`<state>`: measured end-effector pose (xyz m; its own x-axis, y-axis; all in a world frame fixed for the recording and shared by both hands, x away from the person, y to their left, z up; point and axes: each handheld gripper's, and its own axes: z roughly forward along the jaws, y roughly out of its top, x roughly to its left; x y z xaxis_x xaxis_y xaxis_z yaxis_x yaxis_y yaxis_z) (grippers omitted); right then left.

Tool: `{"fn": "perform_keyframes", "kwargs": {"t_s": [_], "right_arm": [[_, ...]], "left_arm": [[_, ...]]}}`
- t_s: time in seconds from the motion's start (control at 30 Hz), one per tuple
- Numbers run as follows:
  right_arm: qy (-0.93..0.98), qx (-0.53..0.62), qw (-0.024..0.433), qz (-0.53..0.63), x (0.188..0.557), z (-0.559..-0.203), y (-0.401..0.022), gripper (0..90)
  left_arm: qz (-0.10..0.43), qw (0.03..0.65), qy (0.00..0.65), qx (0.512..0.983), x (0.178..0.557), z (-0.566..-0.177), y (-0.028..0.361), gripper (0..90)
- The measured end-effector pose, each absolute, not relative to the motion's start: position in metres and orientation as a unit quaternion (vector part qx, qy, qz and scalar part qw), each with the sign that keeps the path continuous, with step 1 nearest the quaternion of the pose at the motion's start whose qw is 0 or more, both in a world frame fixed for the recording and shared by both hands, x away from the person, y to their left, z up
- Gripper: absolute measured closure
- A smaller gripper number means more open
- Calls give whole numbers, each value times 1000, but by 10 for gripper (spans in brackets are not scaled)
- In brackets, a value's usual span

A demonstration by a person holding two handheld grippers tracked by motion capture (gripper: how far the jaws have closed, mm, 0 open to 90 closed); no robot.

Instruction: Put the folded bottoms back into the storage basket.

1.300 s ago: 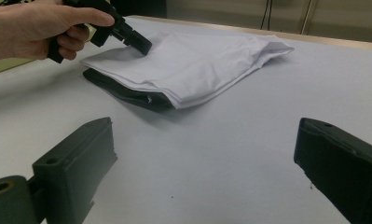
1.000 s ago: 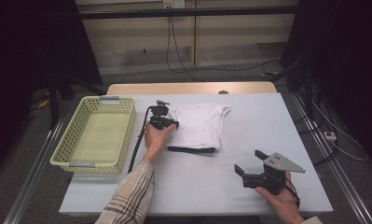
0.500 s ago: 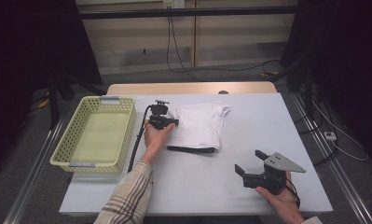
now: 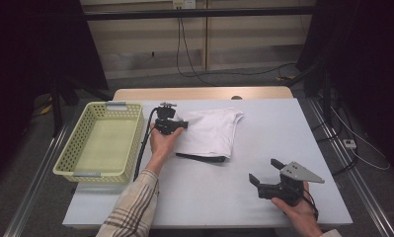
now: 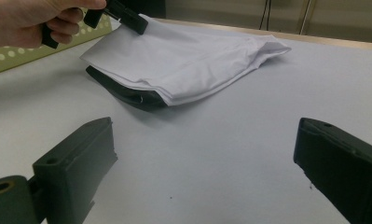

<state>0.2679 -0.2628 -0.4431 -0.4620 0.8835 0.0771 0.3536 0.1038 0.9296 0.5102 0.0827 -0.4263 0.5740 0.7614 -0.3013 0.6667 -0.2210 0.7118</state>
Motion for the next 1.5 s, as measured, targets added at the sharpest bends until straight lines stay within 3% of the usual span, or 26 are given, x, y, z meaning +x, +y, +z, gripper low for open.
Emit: {"fn": "perform_keyframes", "kwargs": {"t_s": [0.73, 1.5], "right_arm": [[695, 445, 267, 498, 268, -443, -263, 54], [693, 447, 268, 498, 269, -443, -263, 54]], "left_arm": [[68, 467, 439, 765, 501, -396, 97, 867], [120, 507, 413, 747, 487, -360, 132, 869]]}}
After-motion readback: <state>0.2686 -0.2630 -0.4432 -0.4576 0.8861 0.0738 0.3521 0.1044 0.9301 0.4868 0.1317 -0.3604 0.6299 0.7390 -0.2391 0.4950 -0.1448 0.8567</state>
